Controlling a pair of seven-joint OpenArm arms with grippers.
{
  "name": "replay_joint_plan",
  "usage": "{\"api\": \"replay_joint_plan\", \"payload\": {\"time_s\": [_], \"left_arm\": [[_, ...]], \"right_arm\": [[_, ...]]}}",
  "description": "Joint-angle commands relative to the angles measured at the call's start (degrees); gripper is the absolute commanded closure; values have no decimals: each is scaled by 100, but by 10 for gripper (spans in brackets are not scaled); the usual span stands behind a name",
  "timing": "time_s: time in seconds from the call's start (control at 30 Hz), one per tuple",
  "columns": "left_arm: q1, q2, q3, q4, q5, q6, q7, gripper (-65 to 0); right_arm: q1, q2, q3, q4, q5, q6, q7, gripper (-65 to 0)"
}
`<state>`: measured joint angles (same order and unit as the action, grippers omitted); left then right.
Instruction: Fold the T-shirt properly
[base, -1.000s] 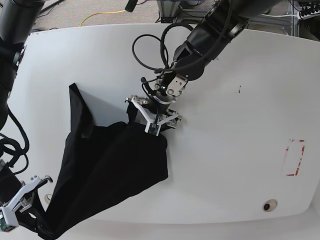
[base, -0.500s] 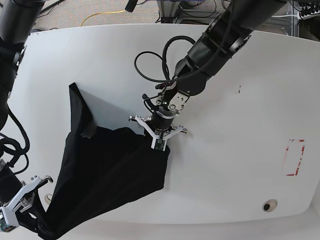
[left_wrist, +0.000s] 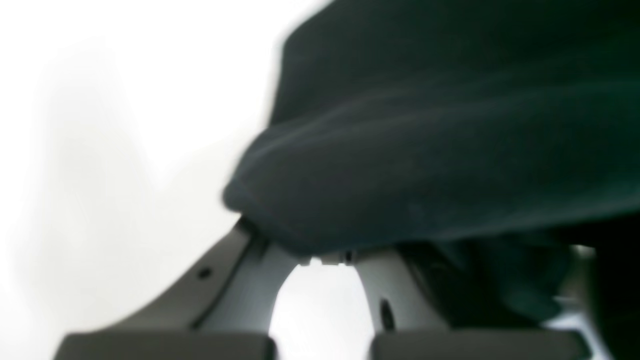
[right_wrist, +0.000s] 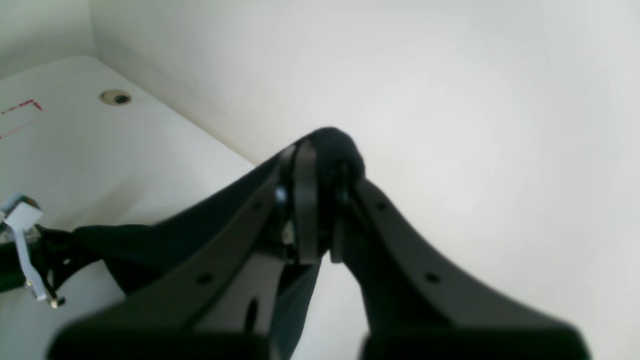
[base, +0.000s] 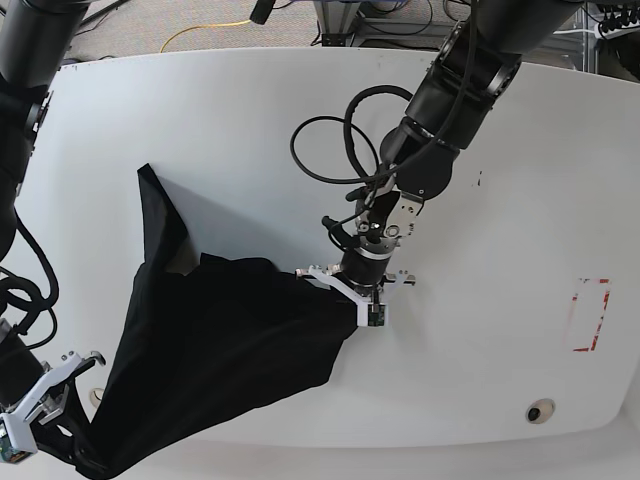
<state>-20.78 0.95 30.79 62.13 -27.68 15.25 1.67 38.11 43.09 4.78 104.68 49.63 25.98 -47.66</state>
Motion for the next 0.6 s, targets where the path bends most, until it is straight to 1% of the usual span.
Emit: {"api": "replay_joint_plan", "payload": {"time_s": [0.0,0.13,0.17,0.33,0.5,0.57], "left_arm": [[-151,-275,-243,570,39,18,-92,-6],[25,-732,-507,1123,30,18,101,-6],[34,-829,-551,1211,30,18,127,-6],[34,-1568,-762,1616,30,-8,145,-6],[-28,-2262,-859,2152,21,-8,154,-6],[-257,-2552,-859,2240,-76,-8,154,-7]], "right_arm": [[202,100,63,6,-123,-35,216,0],[352,47,37,-20,-396,-35,216,0],[422,-6,-34,-20,-448,-35,216,0],[1011,-252,-614,-372,-888,-35,216,0],[1477,-445,-816,-785,-1134,0,216,0],[1732,-648,-825,-1084,-1301,9,216,0]]}}
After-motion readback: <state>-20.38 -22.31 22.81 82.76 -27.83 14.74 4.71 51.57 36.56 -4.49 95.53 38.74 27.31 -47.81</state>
